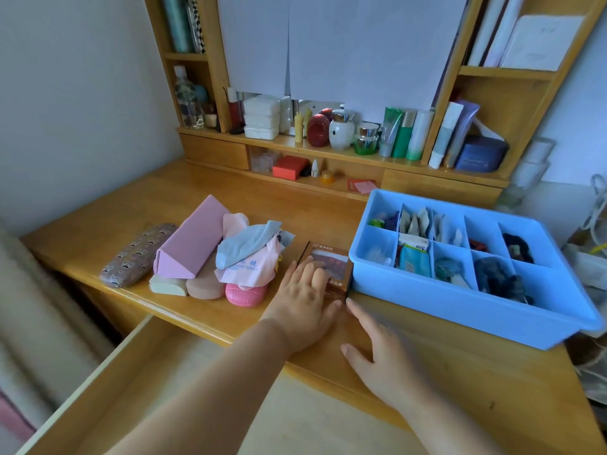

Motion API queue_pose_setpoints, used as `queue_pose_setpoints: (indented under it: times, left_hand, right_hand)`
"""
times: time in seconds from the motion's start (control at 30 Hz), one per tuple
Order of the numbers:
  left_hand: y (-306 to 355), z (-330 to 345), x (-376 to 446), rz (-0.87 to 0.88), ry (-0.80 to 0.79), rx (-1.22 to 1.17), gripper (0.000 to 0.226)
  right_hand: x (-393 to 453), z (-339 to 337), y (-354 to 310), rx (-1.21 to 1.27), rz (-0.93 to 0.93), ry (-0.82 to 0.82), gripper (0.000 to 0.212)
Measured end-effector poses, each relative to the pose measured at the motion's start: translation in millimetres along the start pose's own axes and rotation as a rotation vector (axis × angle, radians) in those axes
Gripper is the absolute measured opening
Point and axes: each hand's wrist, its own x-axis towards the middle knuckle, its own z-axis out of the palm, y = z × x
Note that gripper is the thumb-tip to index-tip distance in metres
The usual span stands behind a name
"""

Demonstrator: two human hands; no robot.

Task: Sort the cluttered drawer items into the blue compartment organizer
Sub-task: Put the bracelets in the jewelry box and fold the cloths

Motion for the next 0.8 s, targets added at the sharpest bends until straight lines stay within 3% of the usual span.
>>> queue_pose_setpoints:
  times: [0.07, 0.13, 0.2, 0.27, 0.33, 0.47, 0.53, 0.7, 0.73, 0.8]
  left_hand:
    - [-2.4, -8.2, 5.0, 0.027, 0.012, -0.019, 0.044]
    - [-13.0, -18.0, 3.1, 0.038, 0.223, -0.068, 0.049]
    - [-33.3, -28.8, 2.5, -0.16, 0.384, -0.034, 0.068]
    - [-57.0, -37.2, 2.7, -0.411, 0.292, 0.002, 0.079]
    - [-76.9, -37.0, 6.0, -0.536, 0.158, -0.066, 0.075]
    - [-95.3, -37.2, 18.5, -0.478, 0.179, -0.112, 0.038]
    - [-95.5, -43.0, 25.9, -0.511, 0.22, -0.182, 0.036]
    - [-75.0, -94.9, 12.4, -0.518, 0.509, -0.546, 0.024]
    - [-65.6, -106.2, 2.4, -0.533, 0.522, -0.689, 0.024]
    - [-40.9, -119.4, -28.2, -0.553, 0.367, -1.099, 0.016]
  right_hand:
    - [-0.6, 0.4, -0.7, -0.007, 0.01, 0.003, 0.063]
    - [-2.2, -0.9, -2.4, 0.002, 0.017, 0.007, 0.06]
    - [-2.2, -1.9, -2.5, 0.005, 0.031, 0.027, 0.058]
    - [-0.8, -1.7, -3.6, 0.001, 0.053, 0.049, 0.056]
    - [-1.6, -1.1, -4.7, -0.008, 0.063, 0.051, 0.055]
    - [-3.1, -1.7, -4.3, 0.046, 0.077, 0.043, 0.056]
    - [-2.8, -2.9, -4.3, 0.064, 0.078, 0.038, 0.055]
    - [-7.8, -14.2, -9.9, 0.222, 0.131, -0.009, 0.05]
    - [-11.7, -17.6, -13.1, 0.282, 0.145, -0.008, 0.048]
    - [-23.2, -24.0, -25.2, 0.456, 0.165, 0.019, 0.041]
